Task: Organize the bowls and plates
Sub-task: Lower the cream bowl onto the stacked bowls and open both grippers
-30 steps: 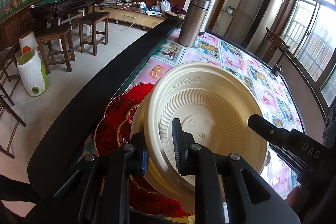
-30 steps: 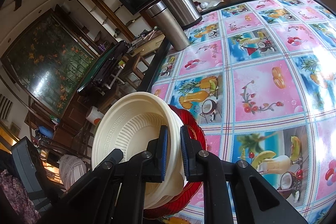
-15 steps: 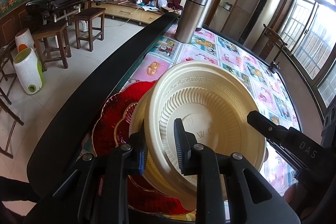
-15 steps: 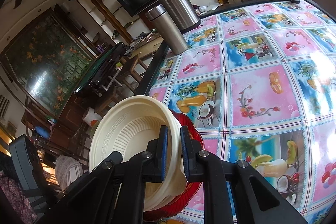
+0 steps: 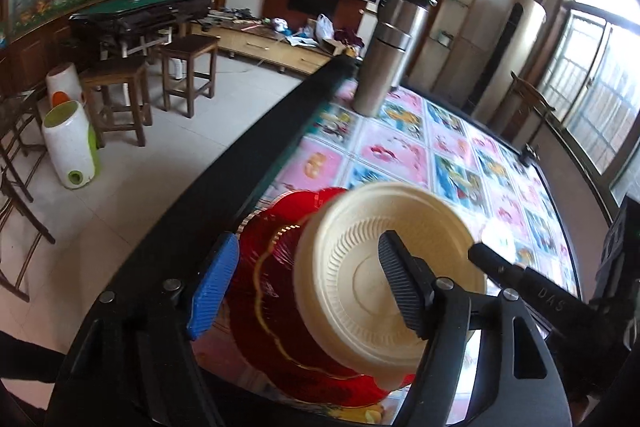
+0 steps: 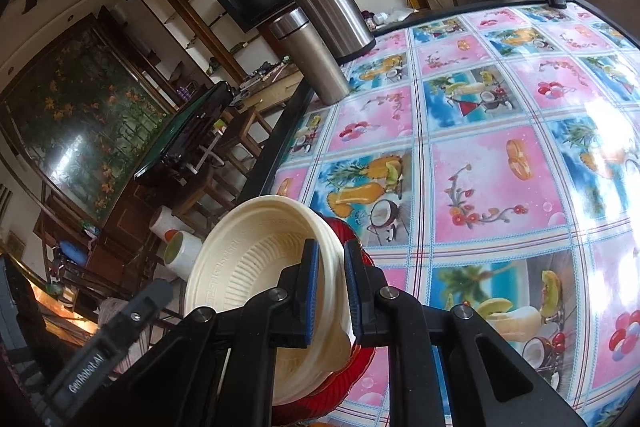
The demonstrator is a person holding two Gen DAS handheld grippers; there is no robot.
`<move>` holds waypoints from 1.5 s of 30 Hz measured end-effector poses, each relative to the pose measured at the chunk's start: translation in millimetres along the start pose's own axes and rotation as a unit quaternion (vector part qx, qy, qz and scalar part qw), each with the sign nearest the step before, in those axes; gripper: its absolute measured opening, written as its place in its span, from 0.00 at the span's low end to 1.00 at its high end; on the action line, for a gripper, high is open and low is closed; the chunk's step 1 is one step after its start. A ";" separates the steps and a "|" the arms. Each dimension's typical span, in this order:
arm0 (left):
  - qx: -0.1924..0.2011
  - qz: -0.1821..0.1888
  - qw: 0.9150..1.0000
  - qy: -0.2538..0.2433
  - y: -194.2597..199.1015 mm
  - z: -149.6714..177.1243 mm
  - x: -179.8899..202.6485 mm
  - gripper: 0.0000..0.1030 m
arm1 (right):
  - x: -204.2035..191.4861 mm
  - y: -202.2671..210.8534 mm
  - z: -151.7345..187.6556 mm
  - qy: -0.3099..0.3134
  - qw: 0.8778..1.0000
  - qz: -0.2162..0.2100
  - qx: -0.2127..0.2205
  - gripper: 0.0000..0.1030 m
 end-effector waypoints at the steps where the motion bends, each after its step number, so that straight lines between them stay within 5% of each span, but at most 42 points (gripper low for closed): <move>1: 0.001 -0.005 1.000 0.002 0.5 -0.2 -3.5 0.70 | -0.3 -1.3 0.7 -0.001 1.000 -0.002 -0.003 0.16; 18: 0.000 -0.029 1.000 -0.003 -4.7 8.4 -14.8 0.70 | 0.2 16.5 0.5 0.009 1.000 -0.008 0.017 0.16; 27: 0.007 -0.029 1.000 -0.007 4.4 10.9 -10.4 0.70 | 2.0 33.7 1.3 0.007 0.999 -0.022 0.028 0.27; 45: 0.012 -0.035 0.999 -0.025 17.3 20.2 9.0 0.71 | 11.7 54.4 11.7 0.004 0.999 -0.041 0.029 0.33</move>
Point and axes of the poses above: each gripper's, at about its wrist camera, not at the fingertips, and y roughly against the way its jaws point, x to its right, z to its underside, the point moved 4 cm from there along -y, roughly the way its jaws point, and after that the axes turned 1 degree about y, right-handed, at the moved point
